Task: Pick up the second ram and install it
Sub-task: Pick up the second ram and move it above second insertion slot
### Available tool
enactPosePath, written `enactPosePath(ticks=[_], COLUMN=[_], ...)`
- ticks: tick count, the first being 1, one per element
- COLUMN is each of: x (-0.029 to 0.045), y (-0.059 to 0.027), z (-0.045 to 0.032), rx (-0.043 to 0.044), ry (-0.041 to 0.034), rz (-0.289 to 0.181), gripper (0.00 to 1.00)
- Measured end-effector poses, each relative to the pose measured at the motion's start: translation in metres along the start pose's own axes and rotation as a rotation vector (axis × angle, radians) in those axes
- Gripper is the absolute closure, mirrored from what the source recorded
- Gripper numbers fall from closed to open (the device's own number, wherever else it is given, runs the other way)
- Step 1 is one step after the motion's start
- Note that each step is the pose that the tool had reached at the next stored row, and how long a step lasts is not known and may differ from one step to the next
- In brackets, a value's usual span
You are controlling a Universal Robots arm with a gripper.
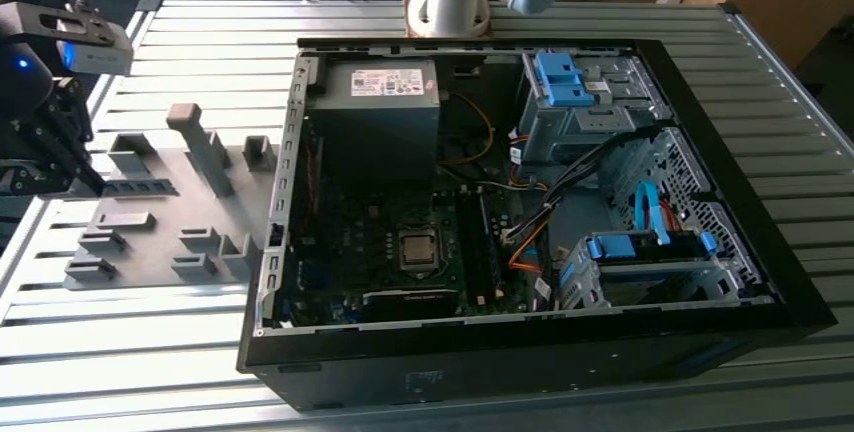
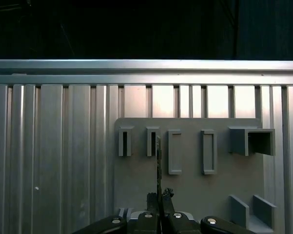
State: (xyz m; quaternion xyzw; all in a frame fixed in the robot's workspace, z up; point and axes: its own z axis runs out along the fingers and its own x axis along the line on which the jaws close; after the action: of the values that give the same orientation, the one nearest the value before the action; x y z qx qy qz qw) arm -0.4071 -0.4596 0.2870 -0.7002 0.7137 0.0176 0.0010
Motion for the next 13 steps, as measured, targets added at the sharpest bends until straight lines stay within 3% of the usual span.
enactPosePath(ticks=[13], x=[-0.0003], y=[0.0003], z=[-0.0099], rx=[-0.0001], ry=[0.0], rz=[0.0], gripper=[0.86])
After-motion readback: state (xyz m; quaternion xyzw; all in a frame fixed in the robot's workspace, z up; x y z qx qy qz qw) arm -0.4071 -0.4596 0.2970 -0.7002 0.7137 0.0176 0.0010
